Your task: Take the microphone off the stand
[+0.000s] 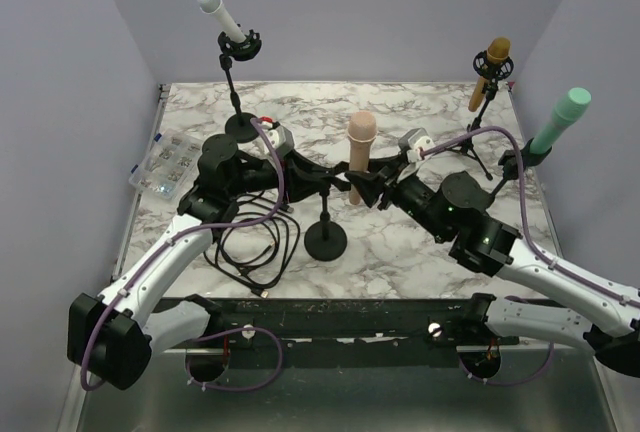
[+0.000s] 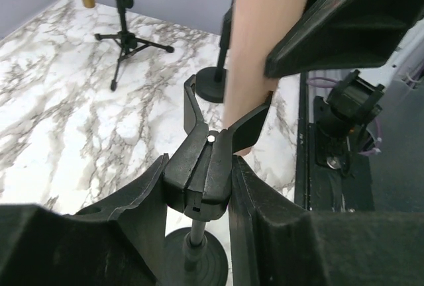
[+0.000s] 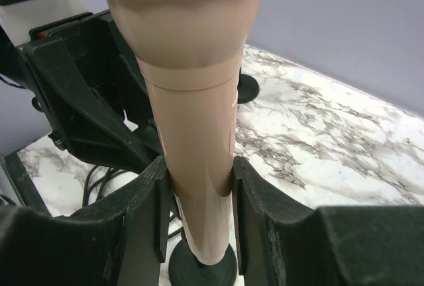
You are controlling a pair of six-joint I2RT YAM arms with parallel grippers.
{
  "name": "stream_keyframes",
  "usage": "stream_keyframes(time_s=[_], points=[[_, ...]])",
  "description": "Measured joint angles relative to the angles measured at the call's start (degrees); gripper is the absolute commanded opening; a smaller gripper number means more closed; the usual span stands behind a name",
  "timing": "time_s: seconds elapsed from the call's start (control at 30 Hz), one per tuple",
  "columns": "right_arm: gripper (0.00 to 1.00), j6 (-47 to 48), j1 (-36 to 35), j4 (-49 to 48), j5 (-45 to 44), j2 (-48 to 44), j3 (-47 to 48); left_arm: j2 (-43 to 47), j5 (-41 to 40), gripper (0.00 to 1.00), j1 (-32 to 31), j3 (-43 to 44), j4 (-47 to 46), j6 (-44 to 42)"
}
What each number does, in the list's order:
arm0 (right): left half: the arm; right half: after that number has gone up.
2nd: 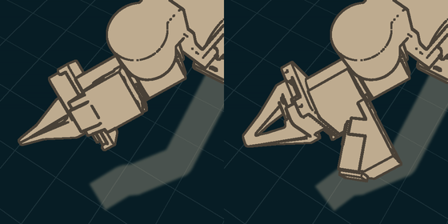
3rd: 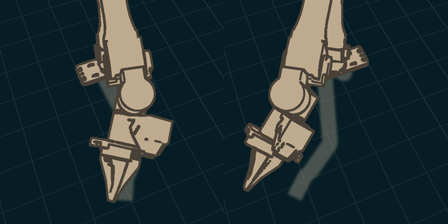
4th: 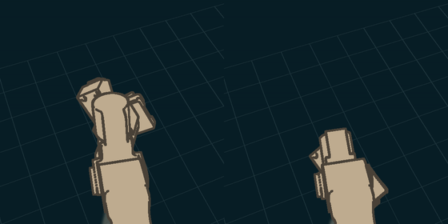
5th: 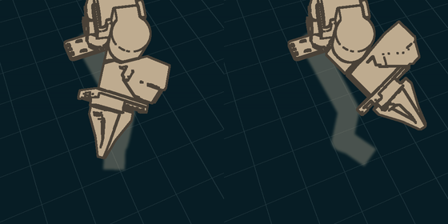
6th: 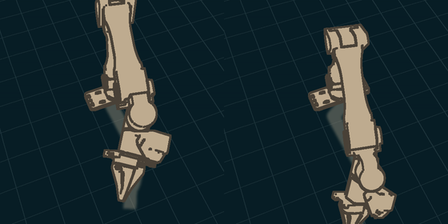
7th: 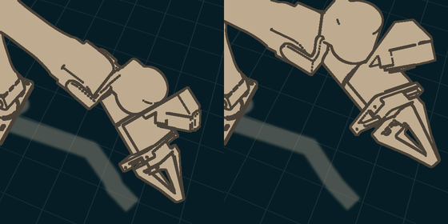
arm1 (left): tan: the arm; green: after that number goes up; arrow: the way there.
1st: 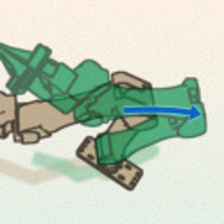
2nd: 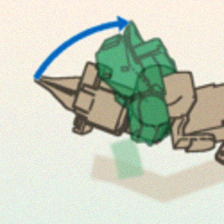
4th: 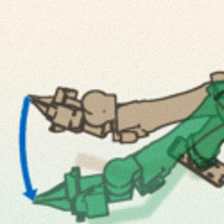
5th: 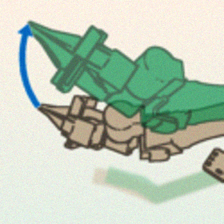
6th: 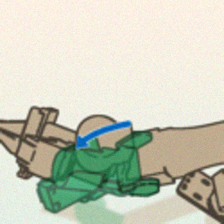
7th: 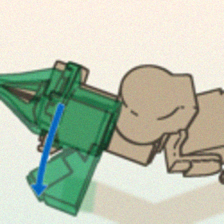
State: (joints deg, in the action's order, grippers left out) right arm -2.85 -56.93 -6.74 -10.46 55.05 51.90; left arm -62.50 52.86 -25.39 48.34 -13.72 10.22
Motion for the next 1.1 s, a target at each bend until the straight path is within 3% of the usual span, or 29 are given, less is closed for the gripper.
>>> stream_keyframes(time_s=[0.4,0.7,0.73,0.87,0.93,1.03,1.1], points=[[0.01,-6.6,-0.09,0.48,-8.24,-12.9,-3.8,2.38,-11.1,0.0,0.0,-0.13,2.84,-1.18],[0.01,-8.61,-0.09,2.1,-14.05,-11.76,-3.48,5.09,-14.64,0.0,-1.01,-1.31,4.7,-1.84],[0.01,-9.33,-0.09,3.26,-15.65,-11.02,-2.78,5.2,-14.97,0.05,-1.25,-1.31,4.98,-1.84],[0.01,-12.79,-0.09,7.74,-19.19,-10.21,-2.91,5.31,-17.29,0.44,-1.92,-0.74,6.56,-0.85],[0.01,-14.8,-0.09,9.16,-19.96,-11.23,-4.57,5.35,-18.58,0.51,-1.95,-0.44,7.15,-0.42],[0.01,-17.53,-0.09,11.76,-21.66,-12.15,-6.95,5.64,-19.45,0.8,-1.97,-0.44,7.58,0.5],[0.01,-18.71,-0.09,13.35,-22.64,-11.63,-7.67,5.9,-19.78,0.92,-2.1,-0.44,7.67,1.46]])
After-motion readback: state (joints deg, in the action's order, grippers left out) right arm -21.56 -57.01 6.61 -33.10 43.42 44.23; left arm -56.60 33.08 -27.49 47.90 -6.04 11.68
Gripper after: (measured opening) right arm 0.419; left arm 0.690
